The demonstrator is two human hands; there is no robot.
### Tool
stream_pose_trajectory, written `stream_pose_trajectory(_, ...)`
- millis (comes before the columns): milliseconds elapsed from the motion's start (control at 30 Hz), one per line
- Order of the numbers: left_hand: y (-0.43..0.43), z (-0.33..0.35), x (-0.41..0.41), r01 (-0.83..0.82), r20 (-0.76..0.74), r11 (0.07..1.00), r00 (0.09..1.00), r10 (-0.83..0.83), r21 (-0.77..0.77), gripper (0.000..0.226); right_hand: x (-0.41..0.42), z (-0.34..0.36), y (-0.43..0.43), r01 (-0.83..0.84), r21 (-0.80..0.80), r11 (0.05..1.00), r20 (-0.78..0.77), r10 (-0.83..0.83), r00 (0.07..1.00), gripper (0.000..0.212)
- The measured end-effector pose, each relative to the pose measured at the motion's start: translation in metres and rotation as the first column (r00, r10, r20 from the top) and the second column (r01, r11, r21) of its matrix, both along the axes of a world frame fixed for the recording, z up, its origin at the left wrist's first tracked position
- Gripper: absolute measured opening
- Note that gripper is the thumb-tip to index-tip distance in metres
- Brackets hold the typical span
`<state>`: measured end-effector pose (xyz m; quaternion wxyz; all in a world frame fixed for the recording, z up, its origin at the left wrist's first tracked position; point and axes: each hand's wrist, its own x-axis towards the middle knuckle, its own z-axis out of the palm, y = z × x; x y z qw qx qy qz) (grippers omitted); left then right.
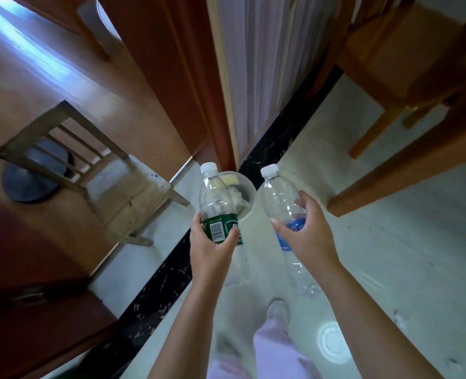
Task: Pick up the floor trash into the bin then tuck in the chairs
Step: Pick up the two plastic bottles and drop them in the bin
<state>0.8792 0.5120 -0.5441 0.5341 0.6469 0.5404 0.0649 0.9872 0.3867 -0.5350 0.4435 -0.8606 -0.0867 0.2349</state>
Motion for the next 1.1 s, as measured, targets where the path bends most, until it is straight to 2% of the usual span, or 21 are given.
stream_pose_trajectory(167, 0.054, -0.045, 0.018, -0.009, -0.09, 0.999, 0.996, 0.005, -0.04, 0.098, 0.022, -0.043, 0.05, -0.049, -0.057, 0.997, -0.063, 0.046, 0.997, 0.076)
stream_pose_trajectory(333, 0.101, -0.099, 0.04, 0.122, -0.175, 0.992, 0.976, -0.127, -0.039, 0.079, 0.04, -0.107, 0.098, -0.002, -0.077, 0.997, -0.116, -0.007, 0.993, 0.076)
stream_pose_trajectory(567, 0.135, -0.202, 0.063, 0.208, -0.199, 0.976, 0.956, -0.216, -0.059, 0.069, 0.051, -0.223, 0.137, 0.004, -0.099, 0.995, -0.19, -0.023, 0.981, 0.073)
stream_pose_trajectory(833, 0.146, -0.311, 0.072, 0.193, -0.263, 0.977, 0.941, -0.211, -0.091, 0.062, 0.065, -0.336, 0.142, 0.011, -0.162, 0.987, -0.284, -0.057, 0.957, 0.068)
stream_pose_trajectory(1100, 0.159, -0.368, 0.101, 0.216, -0.247, 0.972, 0.941, -0.232, -0.091, 0.072, 0.079, -0.391, 0.159, -0.021, -0.195, 0.981, -0.332, -0.046, 0.942, 0.067)
